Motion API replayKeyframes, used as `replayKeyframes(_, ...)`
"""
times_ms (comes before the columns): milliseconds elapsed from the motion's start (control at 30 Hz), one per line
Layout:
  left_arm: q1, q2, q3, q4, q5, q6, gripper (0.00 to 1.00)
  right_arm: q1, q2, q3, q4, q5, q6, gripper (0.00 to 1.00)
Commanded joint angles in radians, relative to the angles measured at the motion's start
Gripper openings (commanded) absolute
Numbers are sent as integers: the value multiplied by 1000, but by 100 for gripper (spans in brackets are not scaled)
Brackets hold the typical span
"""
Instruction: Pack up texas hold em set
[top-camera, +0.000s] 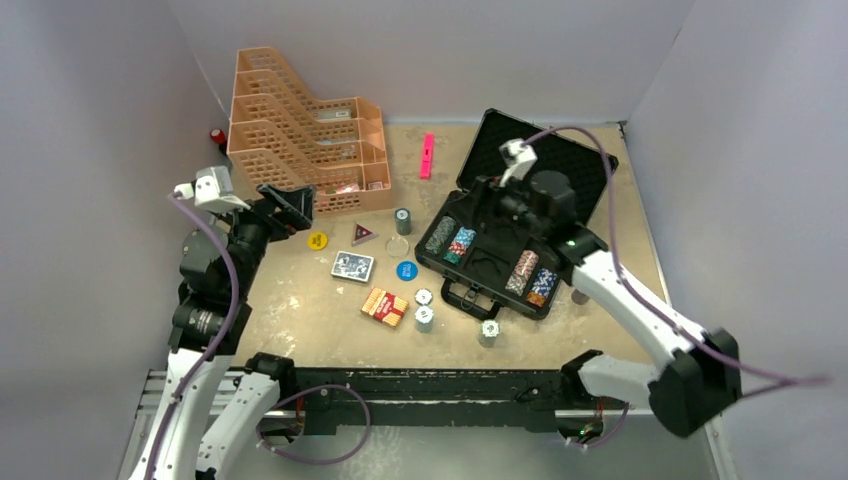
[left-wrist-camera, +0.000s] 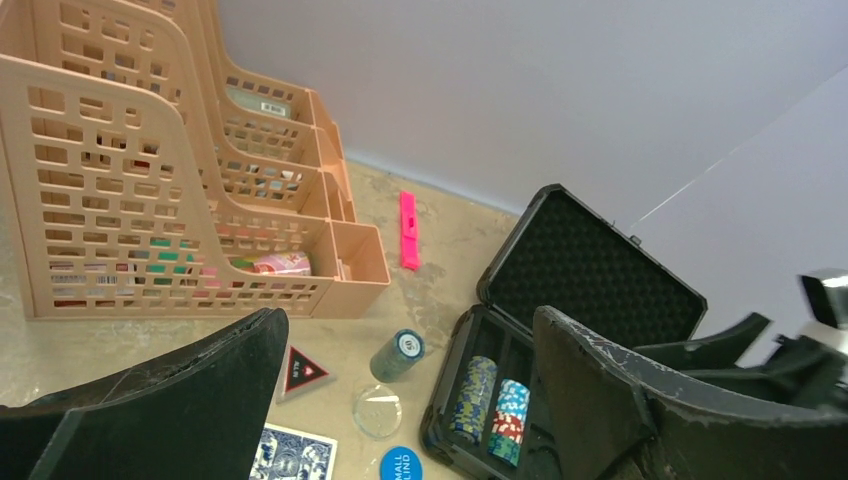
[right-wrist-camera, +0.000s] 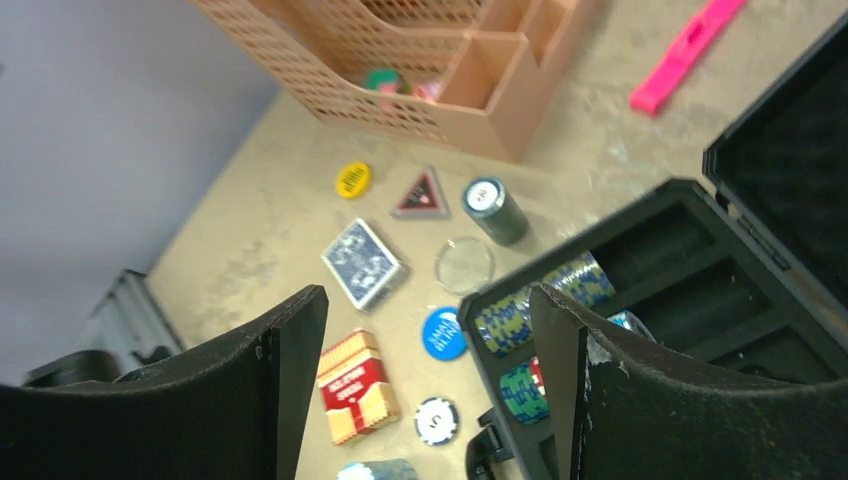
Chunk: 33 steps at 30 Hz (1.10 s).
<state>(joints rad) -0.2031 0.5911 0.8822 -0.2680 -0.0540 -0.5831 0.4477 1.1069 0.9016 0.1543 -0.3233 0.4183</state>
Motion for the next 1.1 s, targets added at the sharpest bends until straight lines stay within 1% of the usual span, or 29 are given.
replayKeyframes(0, 9, 39, 18, 36, -15, 34, 93, 132, 164, 118, 39, 269, -85, 77)
replayKeyframes(100, 10, 46, 18, 16, -25, 49, 93, 238, 305, 203, 13, 438, -123, 78)
replayKeyframes(200, 10, 31, 3, 13, -59, 46, 93, 302, 433, 300, -25, 565, -128, 79)
replayKeyframes(267, 10, 22, -11, 22, -69, 43, 92, 324, 508, 351, -40, 614, -123, 79)
replayKeyframes(400, 10, 18, -24, 30, -99, 43, 93, 345, 634, 437, -76, 645, -113, 80)
replayKeyframes(500, 10, 17, -26, 23, -141, 38, 94, 358, 749, 529, -157, 649, -99, 79)
replayKeyframes(600, 12, 9, -32, 27, -148, 45, 94, 367, 831, 578, -236, 698, -56, 78)
replayKeyframes(733, 13, 8, -43, 36, -140, 47, 94, 367, 884, 600, -245, 703, -49, 75)
replayKeyframes(833, 17, 13, -44, 39, -130, 46, 94, 367, 894, 598, -212, 702, -59, 73)
replayKeyframes(933, 20, 14, -48, 41, -131, 46, 94, 367, 915, 608, -183, 684, -76, 70)
replayKeyframes(1067, 23, 9, -53, 41, -156, 44, 94, 367, 949, 639, -188, 683, -78, 63)
